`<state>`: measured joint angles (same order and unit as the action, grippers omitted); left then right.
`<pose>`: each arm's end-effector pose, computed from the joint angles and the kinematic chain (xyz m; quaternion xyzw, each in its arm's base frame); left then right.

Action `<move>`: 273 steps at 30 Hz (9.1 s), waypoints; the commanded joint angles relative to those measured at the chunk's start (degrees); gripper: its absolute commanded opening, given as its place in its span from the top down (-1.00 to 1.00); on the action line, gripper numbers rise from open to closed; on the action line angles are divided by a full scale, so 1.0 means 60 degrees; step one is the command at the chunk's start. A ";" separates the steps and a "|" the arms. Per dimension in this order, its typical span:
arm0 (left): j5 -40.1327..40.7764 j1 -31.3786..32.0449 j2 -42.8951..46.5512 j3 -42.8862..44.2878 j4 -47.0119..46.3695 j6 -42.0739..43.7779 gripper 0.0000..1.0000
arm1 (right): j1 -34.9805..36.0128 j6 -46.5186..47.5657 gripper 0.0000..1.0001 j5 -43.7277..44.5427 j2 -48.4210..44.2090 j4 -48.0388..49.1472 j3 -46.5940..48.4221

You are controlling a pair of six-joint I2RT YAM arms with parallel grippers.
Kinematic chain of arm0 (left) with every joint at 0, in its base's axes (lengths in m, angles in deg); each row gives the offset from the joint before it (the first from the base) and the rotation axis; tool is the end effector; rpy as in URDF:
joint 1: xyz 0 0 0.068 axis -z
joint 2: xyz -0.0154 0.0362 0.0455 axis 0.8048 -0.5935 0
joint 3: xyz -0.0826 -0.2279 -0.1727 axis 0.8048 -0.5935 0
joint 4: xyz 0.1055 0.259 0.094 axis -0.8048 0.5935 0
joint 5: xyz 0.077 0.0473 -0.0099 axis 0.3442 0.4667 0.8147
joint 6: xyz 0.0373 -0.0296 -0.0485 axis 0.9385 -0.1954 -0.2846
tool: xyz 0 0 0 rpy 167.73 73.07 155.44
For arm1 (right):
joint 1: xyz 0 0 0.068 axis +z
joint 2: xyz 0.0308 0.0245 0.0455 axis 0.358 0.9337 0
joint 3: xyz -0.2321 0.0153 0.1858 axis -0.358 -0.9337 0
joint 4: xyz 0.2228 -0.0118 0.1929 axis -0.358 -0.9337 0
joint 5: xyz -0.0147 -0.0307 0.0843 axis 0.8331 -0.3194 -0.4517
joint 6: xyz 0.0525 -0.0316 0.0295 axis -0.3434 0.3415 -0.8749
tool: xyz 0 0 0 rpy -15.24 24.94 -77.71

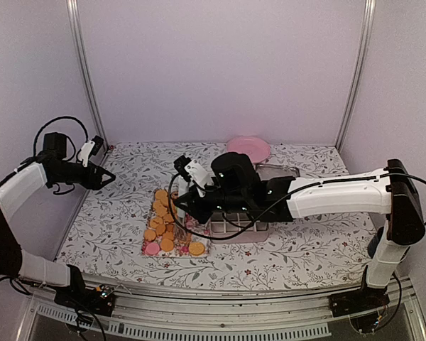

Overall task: Pack the cookies
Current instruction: Adjust the fake cookies on the plate, then pick up the fake cookies from the plate, then place the fake cookies in the empty pocket of the box, then pick up the fake cookies from the plate, then place the fake cookies in the empty pocket of the box.

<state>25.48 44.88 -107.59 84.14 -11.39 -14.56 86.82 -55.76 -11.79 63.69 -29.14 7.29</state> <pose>0.2932 0.0131 0.2782 0.2034 0.8719 -0.1834 0.4060 0.1982 0.4428 0.2760 -0.4220 0.7158 0.3258 0.4509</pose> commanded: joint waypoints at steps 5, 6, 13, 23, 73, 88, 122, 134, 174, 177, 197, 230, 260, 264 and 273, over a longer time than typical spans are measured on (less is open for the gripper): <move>-0.0035 -0.0116 0.0185 -0.0128 -0.0146 -0.0028 -0.35 | -0.0323 0.0090 0.37 0.0477 0.0243 0.0578 0.0070; -0.0029 -0.0116 0.0194 -0.0132 -0.0146 -0.0021 -0.35 | -0.0353 0.0110 0.34 0.0494 0.0304 0.0606 0.0091; 0.0008 -0.0118 0.0185 -0.0126 -0.0146 0.0022 -0.35 | -0.0416 0.0022 0.24 0.0365 0.0651 0.0715 0.0085; 0.0024 -0.0116 0.0227 -0.0177 -0.0146 0.0051 -0.35 | -0.0423 0.0078 0.24 0.0413 0.1031 0.0934 0.0139; 0.0143 -0.0127 -0.0614 -0.0252 -0.0625 0.0236 -0.35 | -0.4037 0.0748 1.00 0.1640 -0.3232 -0.0457 -0.1709; 0.0107 -0.0130 -0.0015 -0.0895 -0.1289 -0.0150 -0.36 | -0.4587 0.0990 1.00 0.1260 -0.2983 -0.0500 -0.2330; 0.0363 -0.0138 -0.0182 -0.0428 -0.0756 0.0005 -0.39 | -0.4516 0.0966 0.41 0.0769 -0.3103 -0.0502 -0.1800; 0.0568 -0.0232 -0.0241 -0.0184 -0.0250 -0.0044 -0.40 | -0.2413 0.0678 0.41 0.0921 -0.2405 -0.0357 -0.0652; 0.0968 -0.1665 0.1227 -0.0782 -0.0782 -0.0119 -0.99 | 0.0010 -0.0463 0.36 -0.0236 0.1711 0.0281 0.1940; 0.0777 -0.1659 0.1197 -0.0714 -0.0656 -0.0059 -0.99 | 0.0044 -0.0532 0.33 -0.0348 0.1780 0.0325 0.1889; 0.0077 -0.1582 0.0816 -0.0650 -0.0483 -0.0049 -0.99 | 0.0465 -0.0752 0.32 -0.0216 0.2363 0.0351 0.1766; -0.0020 -0.1434 0.0757 -0.0455 -0.0348 -0.0060 -0.96 | 0.0796 -0.0335 1.00 0.1180 0.0416 0.0869 0.0684; -0.0077 -0.1293 0.0595 -0.0349 -0.0222 -0.0035 -0.95 | -0.1686 0.1803 1.00 0.2496 -0.1796 -0.0044 -0.0334; -0.0077 -0.1284 0.0595 -0.0324 -0.0194 -0.0032 -0.95 | -0.1712 0.1820 1.00 0.2532 -0.1613 -0.0050 -0.0415; -0.0061 -0.1258 0.0610 -0.0309 -0.0132 -0.0005 -0.95 | -0.1732 0.1828 1.00 0.2487 -0.1215 -0.0099 -0.0476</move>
<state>25.72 36.73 -103.72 80.94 -13.03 -15.13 76.55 -45.19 2.63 54.88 -31.22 4.99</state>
